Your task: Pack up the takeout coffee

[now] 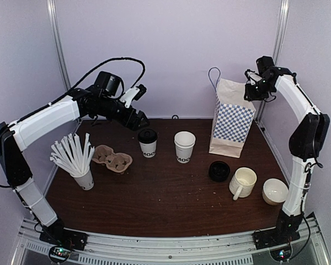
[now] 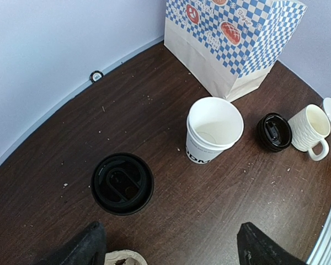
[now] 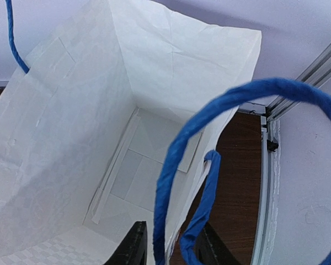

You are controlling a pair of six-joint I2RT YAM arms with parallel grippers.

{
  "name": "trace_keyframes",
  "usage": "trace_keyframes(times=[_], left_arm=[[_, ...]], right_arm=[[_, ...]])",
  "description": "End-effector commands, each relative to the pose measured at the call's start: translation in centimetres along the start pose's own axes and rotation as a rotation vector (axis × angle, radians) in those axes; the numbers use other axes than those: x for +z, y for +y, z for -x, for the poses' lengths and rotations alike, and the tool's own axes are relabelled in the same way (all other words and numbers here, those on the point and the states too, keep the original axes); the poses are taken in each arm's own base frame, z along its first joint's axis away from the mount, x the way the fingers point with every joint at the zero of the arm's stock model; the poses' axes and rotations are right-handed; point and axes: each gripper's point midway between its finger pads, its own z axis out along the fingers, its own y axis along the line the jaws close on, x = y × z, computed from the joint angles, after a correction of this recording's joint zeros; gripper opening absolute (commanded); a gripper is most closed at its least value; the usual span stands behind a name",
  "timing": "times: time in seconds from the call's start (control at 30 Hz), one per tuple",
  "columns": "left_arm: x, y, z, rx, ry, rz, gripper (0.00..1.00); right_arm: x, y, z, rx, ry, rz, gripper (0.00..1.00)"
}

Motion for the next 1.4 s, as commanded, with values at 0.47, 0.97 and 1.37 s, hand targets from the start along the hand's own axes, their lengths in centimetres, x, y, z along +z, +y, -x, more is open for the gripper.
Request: trace_keyframes(times=[0.47, 0.97, 1.37], left_arm=[[0.5, 1.2, -0.2, -0.045, 0.021, 0.085, 0.85], [-0.1, 6.2, -9.8, -0.067, 0.429, 0.393, 0.71], [2.1, 4.2, -9.9, -0.041, 0.416, 0.239, 0.71]], right_arm=[[0.1, -1.6, 0.5, 0.009, -0.011, -0.035, 0.0], [-5.9, -0.6, 4.2, -0.021, -0.212, 0.057, 0.0], [-13.1, 0.9, 5.9, -0.069, -0.364, 0.115, 0.0]])
